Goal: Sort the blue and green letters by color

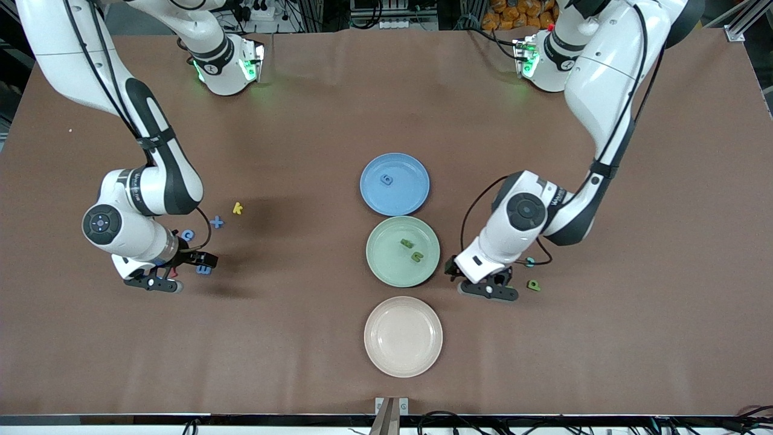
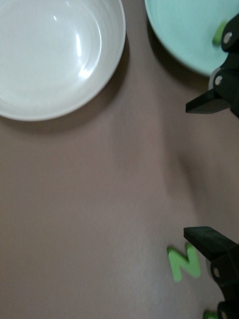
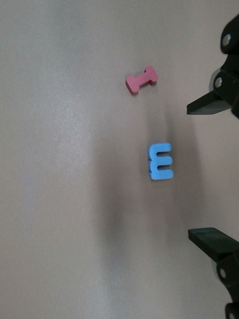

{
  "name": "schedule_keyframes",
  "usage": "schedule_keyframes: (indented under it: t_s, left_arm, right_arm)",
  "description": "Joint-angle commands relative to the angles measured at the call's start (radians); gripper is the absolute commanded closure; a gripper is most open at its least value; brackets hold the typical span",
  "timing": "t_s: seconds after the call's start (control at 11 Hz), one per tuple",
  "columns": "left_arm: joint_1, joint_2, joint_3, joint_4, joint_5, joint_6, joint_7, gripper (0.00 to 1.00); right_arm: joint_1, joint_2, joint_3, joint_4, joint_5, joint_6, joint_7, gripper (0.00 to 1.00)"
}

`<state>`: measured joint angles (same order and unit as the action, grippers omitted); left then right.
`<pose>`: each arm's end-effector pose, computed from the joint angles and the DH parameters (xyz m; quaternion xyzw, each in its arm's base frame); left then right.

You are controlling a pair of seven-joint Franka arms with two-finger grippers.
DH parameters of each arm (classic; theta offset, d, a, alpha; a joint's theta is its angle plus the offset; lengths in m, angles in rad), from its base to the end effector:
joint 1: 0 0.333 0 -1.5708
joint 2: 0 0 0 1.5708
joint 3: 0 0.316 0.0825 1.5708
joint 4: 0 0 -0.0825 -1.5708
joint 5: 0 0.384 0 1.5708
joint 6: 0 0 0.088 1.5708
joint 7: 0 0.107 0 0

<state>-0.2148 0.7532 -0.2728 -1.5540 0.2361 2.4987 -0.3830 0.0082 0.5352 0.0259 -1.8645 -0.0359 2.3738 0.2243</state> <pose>0.6551 -0.3108 0.2374 0.9893 -0.0927 0.0984 0.0542 0.6373 0.0204 0.2263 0.9964 -0.0836 -0.0120 0.0073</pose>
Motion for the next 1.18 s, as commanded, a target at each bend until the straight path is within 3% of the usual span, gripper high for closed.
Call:
schedule_keyframes:
  t_s: [0.0,0.09,0.27,0.73,0.82,1.09]
  left_arm:
    - [-0.012,0.026,0.053,0.022,0.022,-0.008,0.088,0.00]
    - [-0.014,0.035,0.078,0.022,0.022,-0.008,0.107,0.06]
    - [-0.014,0.054,0.133,0.044,0.020,-0.009,0.170,0.09]
    - [-0.014,0.080,0.149,0.049,-0.026,-0.014,0.075,0.20]
    - [-0.014,0.080,0.149,0.048,-0.053,-0.015,0.067,0.21]
    - [-0.012,0.080,0.150,0.043,-0.097,-0.015,-0.005,0.24]
  right_arm:
    - [-0.031,-0.011,0.017,-0.077,-0.013,0.146,-0.002,0.00]
    - [-0.037,0.005,0.017,-0.082,-0.013,0.174,-0.002,0.00]
    - [-0.042,0.023,0.017,-0.084,-0.010,0.195,-0.002,0.00]
    - [-0.047,0.072,0.017,-0.082,-0.001,0.237,0.010,0.00]
    - [-0.045,0.072,0.017,-0.082,0.004,0.237,0.010,0.09]
    - [-0.037,0.077,0.017,-0.081,0.007,0.239,0.018,0.51]
